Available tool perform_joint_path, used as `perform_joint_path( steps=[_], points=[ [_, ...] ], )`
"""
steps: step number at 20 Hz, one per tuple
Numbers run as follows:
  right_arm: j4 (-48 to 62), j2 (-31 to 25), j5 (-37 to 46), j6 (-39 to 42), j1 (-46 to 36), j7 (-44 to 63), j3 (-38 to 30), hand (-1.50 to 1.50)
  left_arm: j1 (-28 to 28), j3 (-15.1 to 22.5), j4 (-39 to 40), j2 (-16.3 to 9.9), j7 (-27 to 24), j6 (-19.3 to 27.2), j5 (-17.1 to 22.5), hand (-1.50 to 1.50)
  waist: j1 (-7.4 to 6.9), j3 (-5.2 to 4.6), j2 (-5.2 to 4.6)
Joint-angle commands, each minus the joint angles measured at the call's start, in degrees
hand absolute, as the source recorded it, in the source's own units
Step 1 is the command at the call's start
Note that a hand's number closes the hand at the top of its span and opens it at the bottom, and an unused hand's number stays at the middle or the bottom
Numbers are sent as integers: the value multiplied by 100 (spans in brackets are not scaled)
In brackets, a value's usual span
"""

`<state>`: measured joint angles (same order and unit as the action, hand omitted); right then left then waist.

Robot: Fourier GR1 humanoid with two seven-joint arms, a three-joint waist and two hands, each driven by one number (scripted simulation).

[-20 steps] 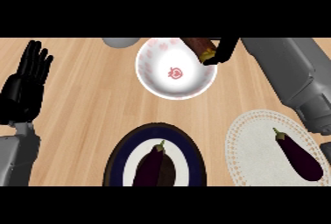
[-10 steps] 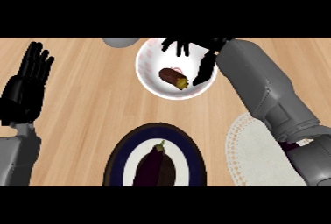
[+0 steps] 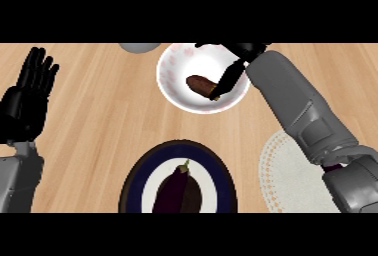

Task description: Pick the sweet potato from the placemat and place it in the bowl

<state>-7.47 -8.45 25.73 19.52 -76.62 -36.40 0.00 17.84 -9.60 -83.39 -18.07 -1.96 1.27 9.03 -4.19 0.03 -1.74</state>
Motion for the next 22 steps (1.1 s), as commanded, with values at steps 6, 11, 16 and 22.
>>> perform_joint_path(
  steps=[6, 11, 16, 22],
  points=[
    [292, -804, -906, -184, -189, 491, -1040, -150, 1, 163, -47, 179, -108, 41, -96, 0, -97, 0, -65],
    [356, -1639, -1136, 480, -120, 412, -1289, -150, 177, 136, -58, 118, -12, 79, -114, 0, -175, 14, -151],
    [382, -1923, -1247, 680, 182, 179, -1415, -150, 305, 94, -124, 66, 73, -57, 46, 0, -348, 28, -263],
    [369, -2421, -1297, 1247, 225, 129, -1476, -150, 326, 336, -190, 254, 55, 13, -95, 0, -395, 42, -306]
  ],
)
